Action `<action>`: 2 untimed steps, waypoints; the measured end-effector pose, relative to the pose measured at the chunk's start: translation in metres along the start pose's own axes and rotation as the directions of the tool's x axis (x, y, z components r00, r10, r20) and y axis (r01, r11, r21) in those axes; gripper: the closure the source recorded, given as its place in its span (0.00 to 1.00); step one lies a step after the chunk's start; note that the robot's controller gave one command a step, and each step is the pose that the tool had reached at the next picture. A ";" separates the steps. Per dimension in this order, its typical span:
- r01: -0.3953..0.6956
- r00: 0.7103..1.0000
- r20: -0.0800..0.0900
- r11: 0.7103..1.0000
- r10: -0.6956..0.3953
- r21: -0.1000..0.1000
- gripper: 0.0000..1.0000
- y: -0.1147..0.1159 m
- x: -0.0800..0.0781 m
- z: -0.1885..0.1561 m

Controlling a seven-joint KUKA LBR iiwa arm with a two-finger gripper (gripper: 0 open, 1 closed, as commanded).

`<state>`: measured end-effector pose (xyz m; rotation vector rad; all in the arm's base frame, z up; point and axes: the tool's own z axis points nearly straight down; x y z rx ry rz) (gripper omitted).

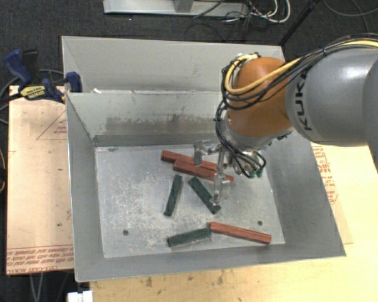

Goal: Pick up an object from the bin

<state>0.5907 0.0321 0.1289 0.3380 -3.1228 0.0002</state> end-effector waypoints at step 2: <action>0.078 0.997 0.004 0.997 -0.078 0.000 1.00 -0.025 0.061 0.054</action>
Offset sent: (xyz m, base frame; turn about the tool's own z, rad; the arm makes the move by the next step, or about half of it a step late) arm -0.0575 -0.0382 -0.0589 -0.0813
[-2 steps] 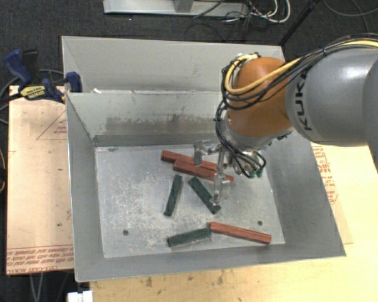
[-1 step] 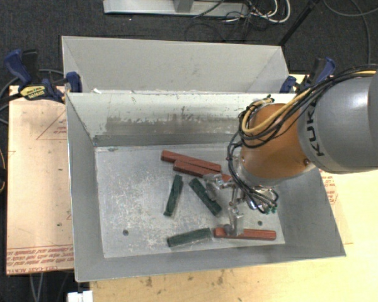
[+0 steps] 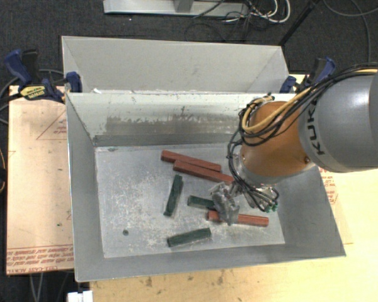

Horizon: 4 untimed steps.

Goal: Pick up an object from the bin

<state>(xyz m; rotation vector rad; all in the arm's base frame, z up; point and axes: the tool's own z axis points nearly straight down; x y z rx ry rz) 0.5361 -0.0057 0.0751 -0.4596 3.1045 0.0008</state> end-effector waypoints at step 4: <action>0.390 0.921 0.003 0.921 -0.390 0.001 0.00 0.065 0.027 -0.005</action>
Offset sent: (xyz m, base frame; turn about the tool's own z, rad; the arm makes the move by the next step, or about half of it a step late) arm 0.0000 0.0000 0.0000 0.0000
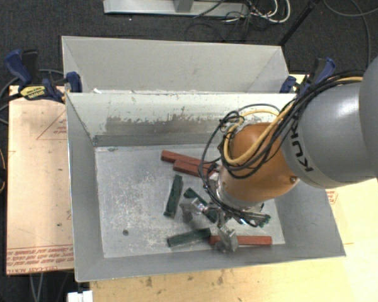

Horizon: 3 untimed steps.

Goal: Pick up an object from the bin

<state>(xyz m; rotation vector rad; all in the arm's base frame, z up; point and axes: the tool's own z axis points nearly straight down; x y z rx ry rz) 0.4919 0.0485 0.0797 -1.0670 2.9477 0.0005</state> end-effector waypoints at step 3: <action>0.008 1.000 0.000 1.000 -0.008 0.000 1.00 0.008 -0.023 0.009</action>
Offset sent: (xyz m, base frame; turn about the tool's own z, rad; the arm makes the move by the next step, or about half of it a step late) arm -0.0055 0.0382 0.0070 -0.0595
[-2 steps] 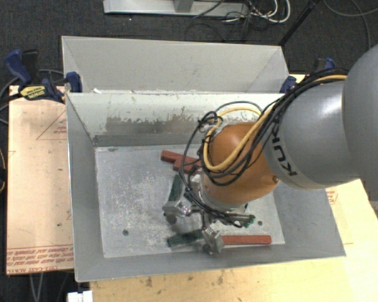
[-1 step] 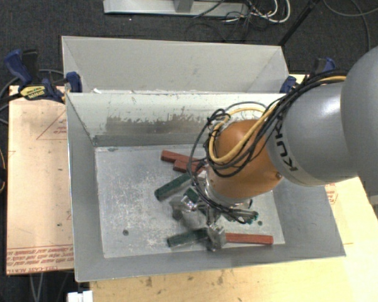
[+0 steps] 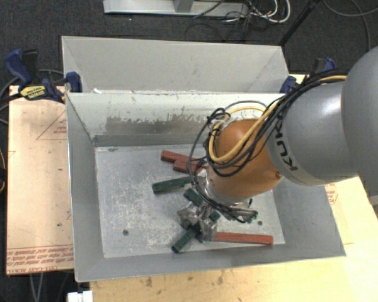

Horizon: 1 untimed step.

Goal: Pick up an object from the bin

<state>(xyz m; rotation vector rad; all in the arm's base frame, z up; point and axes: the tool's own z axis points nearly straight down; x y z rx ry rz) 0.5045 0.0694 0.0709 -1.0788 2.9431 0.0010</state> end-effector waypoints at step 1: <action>0.069 0.998 0.001 0.998 -0.069 0.003 1.00 -0.023 0.006 -0.155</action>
Offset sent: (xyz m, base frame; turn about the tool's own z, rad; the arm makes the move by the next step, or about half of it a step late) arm 0.0070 -0.0226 0.1526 -0.0733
